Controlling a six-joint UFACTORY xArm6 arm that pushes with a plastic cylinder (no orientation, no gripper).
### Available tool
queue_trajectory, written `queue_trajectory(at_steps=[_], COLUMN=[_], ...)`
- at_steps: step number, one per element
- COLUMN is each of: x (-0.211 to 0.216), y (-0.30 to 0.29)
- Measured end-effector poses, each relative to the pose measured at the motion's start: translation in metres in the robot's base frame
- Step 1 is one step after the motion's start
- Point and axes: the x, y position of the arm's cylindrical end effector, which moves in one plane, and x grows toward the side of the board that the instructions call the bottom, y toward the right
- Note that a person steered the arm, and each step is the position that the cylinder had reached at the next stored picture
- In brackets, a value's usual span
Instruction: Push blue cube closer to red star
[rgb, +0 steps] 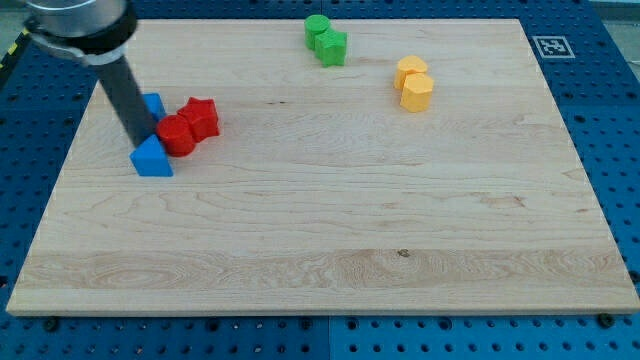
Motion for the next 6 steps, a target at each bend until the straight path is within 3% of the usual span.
queue_trajectory(at_steps=[1, 3, 4, 6], x=[0.0, -0.001, -0.008, -0.024], y=[0.002, -0.104, -0.105, -0.049])
